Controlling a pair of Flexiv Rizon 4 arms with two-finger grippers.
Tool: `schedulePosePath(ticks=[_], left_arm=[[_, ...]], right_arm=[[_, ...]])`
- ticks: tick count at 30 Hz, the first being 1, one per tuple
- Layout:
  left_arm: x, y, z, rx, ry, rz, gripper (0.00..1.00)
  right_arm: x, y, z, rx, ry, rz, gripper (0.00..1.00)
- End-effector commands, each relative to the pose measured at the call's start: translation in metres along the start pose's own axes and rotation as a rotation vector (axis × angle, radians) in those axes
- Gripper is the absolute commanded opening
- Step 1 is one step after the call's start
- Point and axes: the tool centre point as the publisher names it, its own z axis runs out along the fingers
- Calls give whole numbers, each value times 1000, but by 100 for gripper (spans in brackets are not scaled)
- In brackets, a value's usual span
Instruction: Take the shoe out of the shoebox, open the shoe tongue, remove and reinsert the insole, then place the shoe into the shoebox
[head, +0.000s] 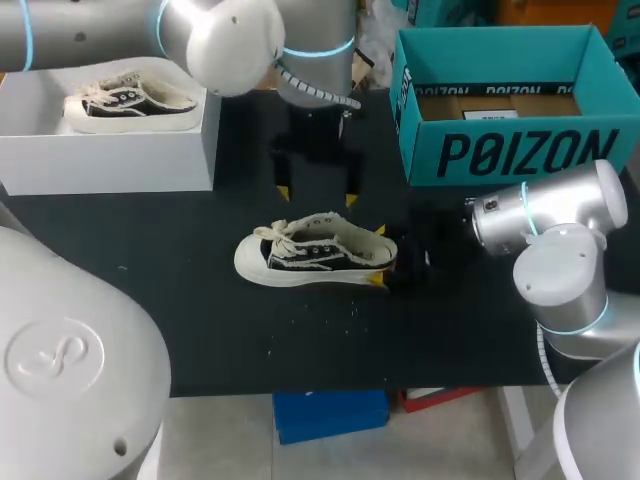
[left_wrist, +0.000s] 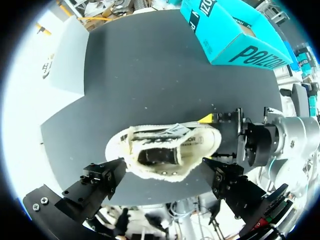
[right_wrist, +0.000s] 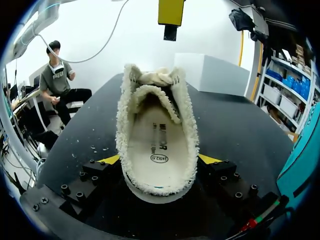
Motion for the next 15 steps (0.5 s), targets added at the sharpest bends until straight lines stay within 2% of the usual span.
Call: schedulePosePath(ticks=[1,5,15], left_arm=[[10,-5,11,-37,-181,7,100],[15,-3,19,-19,-236,18,100],[18,1,35,-46,-272,8,100]], right_arm=[[-1,-1,2,0,-2,1,0],[-1,-1,2,0,-2,1,0],[-1,-1,2,0,-2,1,0]])
